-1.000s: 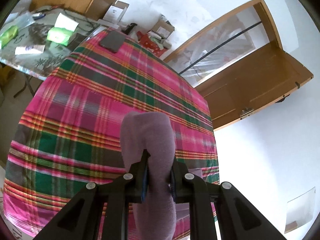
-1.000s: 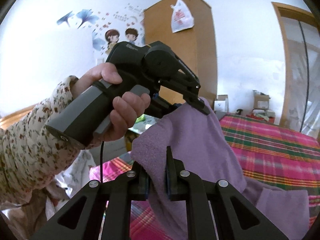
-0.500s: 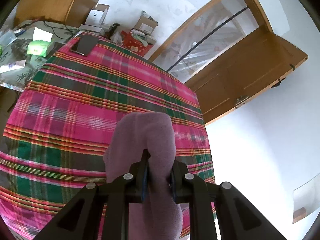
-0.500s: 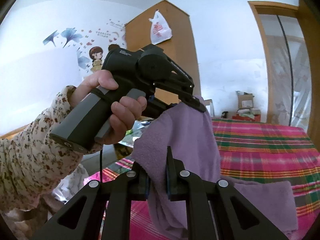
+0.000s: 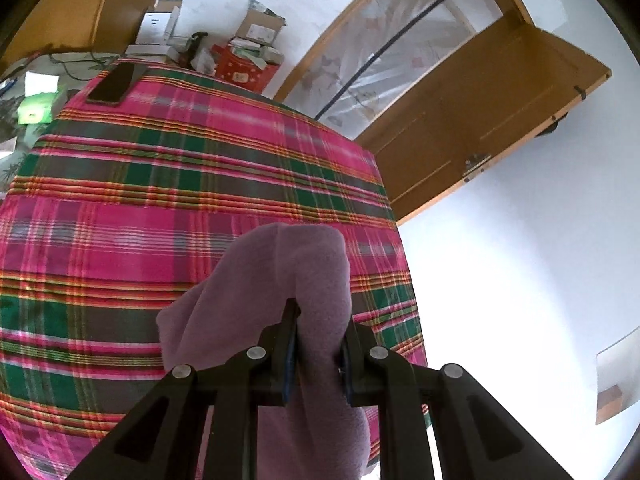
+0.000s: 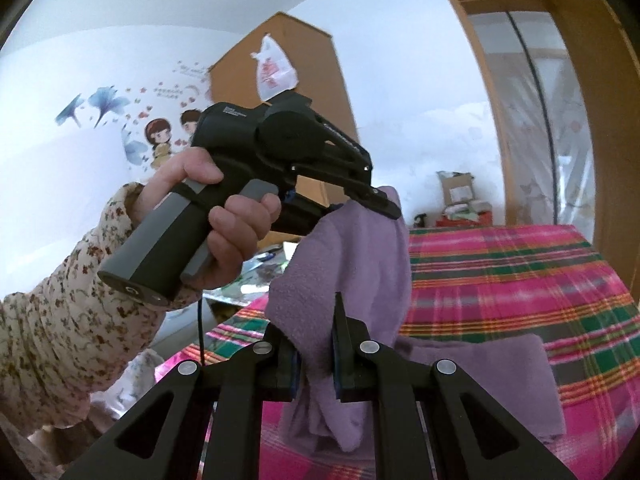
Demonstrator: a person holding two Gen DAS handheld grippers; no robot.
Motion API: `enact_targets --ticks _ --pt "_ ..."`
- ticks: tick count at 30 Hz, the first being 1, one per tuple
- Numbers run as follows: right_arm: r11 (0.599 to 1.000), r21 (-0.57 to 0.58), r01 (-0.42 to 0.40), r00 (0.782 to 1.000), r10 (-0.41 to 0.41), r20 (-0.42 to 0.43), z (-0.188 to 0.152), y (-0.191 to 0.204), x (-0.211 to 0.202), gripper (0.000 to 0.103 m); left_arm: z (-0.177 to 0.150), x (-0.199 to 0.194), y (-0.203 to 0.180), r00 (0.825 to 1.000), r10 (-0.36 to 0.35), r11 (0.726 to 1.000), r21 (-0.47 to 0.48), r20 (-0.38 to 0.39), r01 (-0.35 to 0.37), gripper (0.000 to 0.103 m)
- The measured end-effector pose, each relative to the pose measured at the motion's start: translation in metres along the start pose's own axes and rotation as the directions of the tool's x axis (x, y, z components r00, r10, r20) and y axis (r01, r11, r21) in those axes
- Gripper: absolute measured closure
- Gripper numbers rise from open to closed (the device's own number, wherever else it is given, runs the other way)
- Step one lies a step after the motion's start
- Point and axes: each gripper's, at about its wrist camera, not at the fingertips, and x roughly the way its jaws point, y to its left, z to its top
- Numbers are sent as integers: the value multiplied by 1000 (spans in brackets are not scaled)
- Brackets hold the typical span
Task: Fold clothes
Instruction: 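Lift the fleece edge with both grippers and fold it over the fleece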
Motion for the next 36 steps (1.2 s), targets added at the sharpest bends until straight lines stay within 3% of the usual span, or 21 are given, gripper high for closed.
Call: enact_targets --ticks 18,36 --pt "985 144 96 995 -96 -10 -11 -70 -31 91 1 82 -49 991 42 999 37 -124 -37 85" --pt "948 247 201 979 -185 -84 -36 -125 -39 91 -5 164 -54 960 72 997 31 -272 -66 84"
